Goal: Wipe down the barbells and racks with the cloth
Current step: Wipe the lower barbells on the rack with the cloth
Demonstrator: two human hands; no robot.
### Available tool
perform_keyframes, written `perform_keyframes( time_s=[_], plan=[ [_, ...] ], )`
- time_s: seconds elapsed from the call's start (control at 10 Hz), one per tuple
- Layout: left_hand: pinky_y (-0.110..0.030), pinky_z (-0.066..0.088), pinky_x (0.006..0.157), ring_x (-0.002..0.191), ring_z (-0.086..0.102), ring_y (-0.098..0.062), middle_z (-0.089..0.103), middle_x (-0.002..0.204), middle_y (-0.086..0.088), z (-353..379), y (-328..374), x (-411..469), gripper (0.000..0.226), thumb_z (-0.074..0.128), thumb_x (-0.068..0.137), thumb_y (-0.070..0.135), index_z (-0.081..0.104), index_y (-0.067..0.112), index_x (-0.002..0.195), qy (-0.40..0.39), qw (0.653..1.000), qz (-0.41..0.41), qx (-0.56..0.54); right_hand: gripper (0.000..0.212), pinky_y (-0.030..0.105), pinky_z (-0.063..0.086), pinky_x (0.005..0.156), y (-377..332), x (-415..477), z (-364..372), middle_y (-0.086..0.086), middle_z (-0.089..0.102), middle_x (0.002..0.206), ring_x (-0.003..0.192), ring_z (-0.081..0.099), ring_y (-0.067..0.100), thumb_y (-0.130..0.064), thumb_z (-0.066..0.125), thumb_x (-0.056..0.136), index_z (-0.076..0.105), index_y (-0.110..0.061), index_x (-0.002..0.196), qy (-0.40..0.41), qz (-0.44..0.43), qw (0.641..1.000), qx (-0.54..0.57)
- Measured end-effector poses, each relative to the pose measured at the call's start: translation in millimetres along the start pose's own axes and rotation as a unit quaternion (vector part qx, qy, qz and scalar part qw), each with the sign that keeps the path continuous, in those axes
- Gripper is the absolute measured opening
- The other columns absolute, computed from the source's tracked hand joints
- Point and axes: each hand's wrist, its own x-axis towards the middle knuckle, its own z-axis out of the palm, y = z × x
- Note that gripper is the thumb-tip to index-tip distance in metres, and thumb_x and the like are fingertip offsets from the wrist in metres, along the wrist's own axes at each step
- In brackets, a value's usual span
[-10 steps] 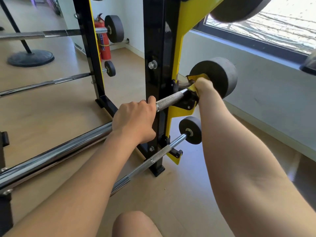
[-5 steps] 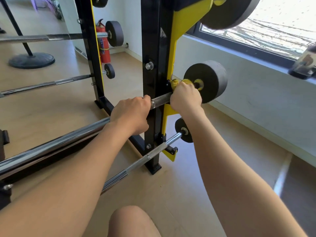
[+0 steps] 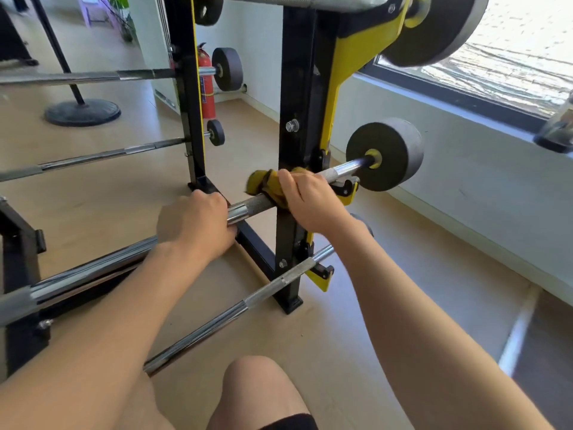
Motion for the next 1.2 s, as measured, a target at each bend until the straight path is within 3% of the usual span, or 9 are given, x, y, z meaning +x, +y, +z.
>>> perform_keyframes(
  time_s=[0.1, 0.3, 0.5, 0.7, 0.8, 0.9, 1.0, 1.1, 1.2],
  plan=[
    [-0.035, 0.053, 0.07, 0.072, 0.052, -0.031, 0.034, 0.068, -0.002, 1, -8, -3, 0.033, 0.071, 0.088, 0.042, 0.057, 0.012, 0.09, -0.024, 0.999, -0.021, -0.006, 0.02, 0.042, 0.051, 0.076, -12, 16, 2, 0.004, 0.059, 0.079, 0.073, 0.058, 0.028, -0.029, 0.043, 0.107, 0.053, -0.013, 0.101, -0.029, -0.031, 0.972, -0.229],
    [-0.035, 0.043, 0.07, 0.096, 0.069, -0.035, 0.067, 0.098, -0.011, -6, -6, -5, 0.038, 0.074, 0.087, 0.045, 0.067, 0.016, 0.11, -0.013, 0.999, -0.034, 0.003, 0.034, 0.035, 0.039, 0.075, -60, -6, 38, -0.011, 0.052, 0.071, 0.068, 0.048, 0.015, -0.03, 0.034, 0.108, 0.05, -0.025, 0.079, 0.045, -0.154, 0.986, -0.043],
    [-0.036, 0.053, 0.066, 0.069, 0.055, -0.027, 0.041, 0.066, -0.002, -6, -2, -8, 0.025, 0.077, 0.082, 0.033, 0.06, 0.015, 0.087, -0.025, 0.998, -0.053, -0.027, 0.042, 0.046, 0.044, 0.099, -10, 7, 34, -0.009, 0.058, 0.077, 0.082, 0.052, 0.015, -0.038, 0.028, 0.101, 0.058, -0.023, 0.075, 0.153, 0.077, 0.985, -0.026],
    [-0.035, 0.041, 0.064, 0.074, 0.058, -0.029, 0.058, 0.082, -0.007, -12, -5, -15, 0.019, 0.069, 0.092, 0.035, 0.067, 0.019, 0.102, -0.004, 0.999, -0.029, 0.013, 0.03, 0.037, 0.037, 0.102, -36, -15, 64, -0.01, 0.06, 0.091, 0.092, 0.051, 0.012, -0.028, 0.037, 0.105, 0.065, -0.023, 0.094, 0.149, -0.103, 0.983, 0.037],
    [-0.034, 0.04, 0.063, 0.071, 0.048, -0.025, 0.049, 0.078, -0.003, -14, -7, -15, 0.02, 0.071, 0.091, 0.033, 0.068, 0.018, 0.104, -0.014, 0.999, -0.023, 0.016, 0.037, 0.041, 0.041, 0.097, 6, 11, 40, -0.009, 0.056, 0.081, 0.084, 0.05, 0.014, -0.034, 0.032, 0.103, 0.059, -0.026, 0.079, 0.129, 0.009, 0.991, -0.014],
    [-0.034, 0.039, 0.063, 0.07, 0.048, -0.024, 0.05, 0.079, -0.003, -14, -6, -17, 0.021, 0.072, 0.092, 0.032, 0.067, 0.018, 0.106, -0.014, 0.999, -0.021, 0.024, 0.044, 0.038, 0.029, 0.112, -5, 20, 40, -0.003, 0.065, 0.104, 0.11, 0.054, 0.023, -0.033, 0.029, 0.101, 0.07, -0.023, 0.091, 0.141, 0.177, 0.974, 0.008],
    [-0.035, 0.039, 0.064, 0.073, 0.052, -0.026, 0.059, 0.085, -0.007, -13, -6, -17, 0.019, 0.069, 0.094, 0.029, 0.067, 0.016, 0.108, -0.009, 0.999, -0.017, 0.036, 0.05, 0.045, 0.001, 0.131, -61, 12, 51, 0.015, 0.023, 0.169, 0.158, 0.012, 0.03, -0.025, 0.032, 0.109, 0.042, -0.008, 0.155, 0.127, 0.284, 0.944, 0.112],
    [-0.035, 0.04, 0.065, 0.085, 0.067, -0.032, 0.07, 0.095, -0.009, -9, -6, -17, 0.013, 0.066, 0.093, 0.023, 0.069, 0.017, 0.105, 0.003, 0.998, -0.015, 0.054, 0.079, 0.053, 0.007, 0.13, -107, 6, 49, 0.025, -0.01, 0.171, 0.159, -0.001, 0.039, -0.005, 0.048, 0.104, -0.004, 0.003, 0.162, 0.124, 0.396, 0.819, 0.397],
    [-0.034, 0.041, 0.064, 0.087, 0.07, -0.033, 0.072, 0.095, -0.01, -10, -5, -20, 0.011, 0.066, 0.092, 0.022, 0.07, 0.017, 0.101, 0.008, 0.998, -0.011, 0.063, 0.055, 0.064, 0.047, 0.108, -116, 13, 35, 0.039, 0.046, 0.145, 0.131, 0.051, 0.054, -0.003, 0.053, 0.098, 0.035, 0.013, 0.147, 0.187, 0.457, 0.682, 0.539]
  ],
)
